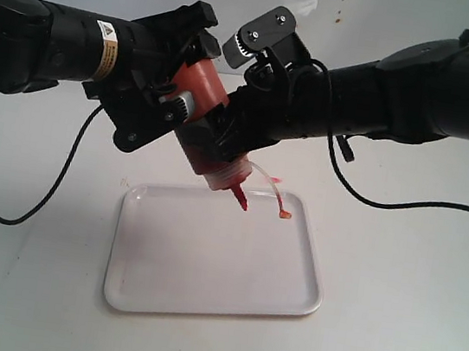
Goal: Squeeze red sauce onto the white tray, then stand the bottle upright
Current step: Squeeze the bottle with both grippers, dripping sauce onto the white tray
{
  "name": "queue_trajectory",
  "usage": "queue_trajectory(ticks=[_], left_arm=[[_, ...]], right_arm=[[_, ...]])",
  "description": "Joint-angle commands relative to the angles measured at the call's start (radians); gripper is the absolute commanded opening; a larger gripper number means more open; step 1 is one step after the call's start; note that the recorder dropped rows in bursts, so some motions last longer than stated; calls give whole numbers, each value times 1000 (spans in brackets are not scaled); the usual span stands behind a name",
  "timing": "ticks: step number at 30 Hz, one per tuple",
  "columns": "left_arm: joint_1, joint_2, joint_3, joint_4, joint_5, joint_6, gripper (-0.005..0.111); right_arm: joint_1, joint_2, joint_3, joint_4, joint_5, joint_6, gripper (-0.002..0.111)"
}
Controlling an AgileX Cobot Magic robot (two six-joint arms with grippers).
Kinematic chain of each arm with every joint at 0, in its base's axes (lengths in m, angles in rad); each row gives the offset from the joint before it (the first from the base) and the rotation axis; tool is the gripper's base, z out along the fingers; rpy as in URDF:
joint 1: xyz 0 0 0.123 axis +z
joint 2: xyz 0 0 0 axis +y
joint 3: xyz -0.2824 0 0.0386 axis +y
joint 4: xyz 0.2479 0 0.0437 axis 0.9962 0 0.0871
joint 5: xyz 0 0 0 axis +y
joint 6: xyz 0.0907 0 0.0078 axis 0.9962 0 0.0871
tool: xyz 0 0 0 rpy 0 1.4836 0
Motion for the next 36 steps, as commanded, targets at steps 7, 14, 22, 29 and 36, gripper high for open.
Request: queue_trajectory(ticks=[7, 14, 22, 29, 36], left_arm=[[-4, -23, -7, -27, -4, -20, 0], [-4, -23, -7, -27, -4, -20, 0], [-4, -23, -7, -27, -4, -18, 0], [-4, -23, -7, -27, -4, 5, 0], [-4, -23, -7, -27, -4, 7, 0]], right_arm=[[2, -2, -7, -53, -23, -4, 0], [2, -2, -7, -53, -23, -6, 0], [2, -2, -7, -43, -74, 52, 12], [2, -2, -7, -43, -117, 54, 101], [2, -2, -7, -43, -117, 54, 105]])
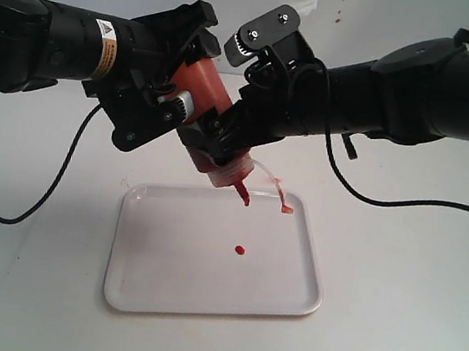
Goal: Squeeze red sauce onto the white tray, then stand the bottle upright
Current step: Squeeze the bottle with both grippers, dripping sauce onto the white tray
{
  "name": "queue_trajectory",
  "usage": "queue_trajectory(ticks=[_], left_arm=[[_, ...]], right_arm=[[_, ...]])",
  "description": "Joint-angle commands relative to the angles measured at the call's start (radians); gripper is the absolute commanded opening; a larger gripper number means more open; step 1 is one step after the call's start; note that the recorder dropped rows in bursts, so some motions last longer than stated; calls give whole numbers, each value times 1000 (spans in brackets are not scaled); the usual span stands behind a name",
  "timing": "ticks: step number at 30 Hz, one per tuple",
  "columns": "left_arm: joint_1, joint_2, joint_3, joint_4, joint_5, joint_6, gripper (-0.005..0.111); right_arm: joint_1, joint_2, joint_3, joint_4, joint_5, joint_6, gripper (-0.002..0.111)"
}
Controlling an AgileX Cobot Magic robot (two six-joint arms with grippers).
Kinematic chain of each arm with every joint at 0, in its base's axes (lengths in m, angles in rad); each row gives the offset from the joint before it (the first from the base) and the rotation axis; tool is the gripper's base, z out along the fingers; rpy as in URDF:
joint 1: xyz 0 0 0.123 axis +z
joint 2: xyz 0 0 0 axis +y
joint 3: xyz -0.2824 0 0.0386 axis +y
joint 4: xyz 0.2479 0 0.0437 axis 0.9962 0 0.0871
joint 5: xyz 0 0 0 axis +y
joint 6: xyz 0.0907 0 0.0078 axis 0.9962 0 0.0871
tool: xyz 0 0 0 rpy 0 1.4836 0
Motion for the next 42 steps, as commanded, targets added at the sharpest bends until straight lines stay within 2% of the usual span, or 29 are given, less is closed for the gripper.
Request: queue_trajectory(ticks=[1, 4, 5, 6, 9, 10, 11, 24, 26, 29, 31, 34, 42], left_arm=[[-4, -21, -7, -27, 0, -9, 0], [-4, -21, -7, -27, -4, -10, 0], [-4, -21, -7, -27, -4, -10, 0], [-4, -21, -7, -27, -4, -10, 0], [-4, -21, -7, -27, -6, -10, 0], [-4, -21, -7, -27, -6, -10, 0], [-4, -21, -7, -27, -6, -10, 0], [-4, -21, -7, -27, -6, -8, 0], [-4, -21, -7, -27, -6, -8, 0], [-4, -21, -7, -27, -6, -8, 0], [-4, -21, -7, -27, -6, -8, 0], [-4, -21, -7, -27, -6, -8, 0], [-4, -21, -7, -27, -6, -8, 0]], right_arm=[[-2, 1, -6, 0, -14, 5, 105], [-2, 8, -6, 0, -14, 14, 101], [-2, 22, -6, 0, -14, 19, 89], [-2, 28, -6, -2, -14, 20, 81], [-2, 43, -6, -6, -7, 20, 7], [-2, 43, -6, -6, -7, 24, 1], [-2, 43, -6, -6, -7, 24, 1], [-2, 43, -6, -6, 88, 24, 1], [-2, 43, -6, -6, 110, 59, 10], [-2, 43, -6, -6, 122, 75, 38], [-2, 43, -6, -6, 120, 75, 69], [-2, 43, -6, -9, 118, 73, 105], [-2, 43, -6, -12, 95, 69, 104]])
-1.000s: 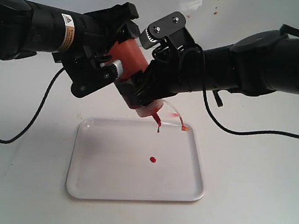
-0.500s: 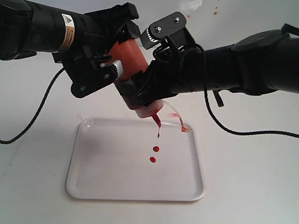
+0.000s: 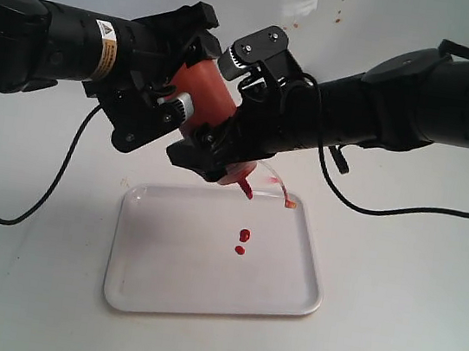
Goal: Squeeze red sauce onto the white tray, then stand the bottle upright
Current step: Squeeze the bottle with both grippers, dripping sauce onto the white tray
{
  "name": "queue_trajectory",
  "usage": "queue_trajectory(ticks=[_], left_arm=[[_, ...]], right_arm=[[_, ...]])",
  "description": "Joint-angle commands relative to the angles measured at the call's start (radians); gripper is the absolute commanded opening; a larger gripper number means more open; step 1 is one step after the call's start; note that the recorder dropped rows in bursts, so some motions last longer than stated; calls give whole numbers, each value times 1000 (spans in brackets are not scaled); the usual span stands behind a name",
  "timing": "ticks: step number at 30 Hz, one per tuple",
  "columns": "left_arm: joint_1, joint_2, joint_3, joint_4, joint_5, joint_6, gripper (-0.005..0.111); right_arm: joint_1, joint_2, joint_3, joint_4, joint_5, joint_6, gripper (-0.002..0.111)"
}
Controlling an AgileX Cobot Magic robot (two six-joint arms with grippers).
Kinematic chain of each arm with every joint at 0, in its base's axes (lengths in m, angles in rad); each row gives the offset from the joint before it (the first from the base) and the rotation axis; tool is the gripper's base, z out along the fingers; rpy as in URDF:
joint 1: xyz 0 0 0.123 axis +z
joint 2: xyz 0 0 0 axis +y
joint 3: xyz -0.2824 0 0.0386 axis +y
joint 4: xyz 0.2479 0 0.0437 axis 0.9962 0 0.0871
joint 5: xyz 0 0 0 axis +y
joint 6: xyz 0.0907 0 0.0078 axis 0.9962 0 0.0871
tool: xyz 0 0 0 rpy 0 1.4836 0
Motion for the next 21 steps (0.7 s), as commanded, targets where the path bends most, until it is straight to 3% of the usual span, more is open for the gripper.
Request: queue_trajectory(ticks=[1, 3, 5, 10, 21], left_arm=[[-4, -18, -10, -29, 0, -19, 0], [-4, -18, -10, -29, 0, -19, 0], [-4, -18, -10, -29, 0, -19, 0], [-4, -18, -10, -29, 0, -19, 0], [-4, -18, -10, -29, 0, -19, 0]], right_arm=[[0, 0, 1, -2, -21, 2, 101], [0, 0, 1, -2, -23, 2, 92], [0, 0, 1, -2, -23, 2, 72], [0, 0, 1, -4, -21, 2, -1], [0, 0, 1, -4, -19, 3, 1]])
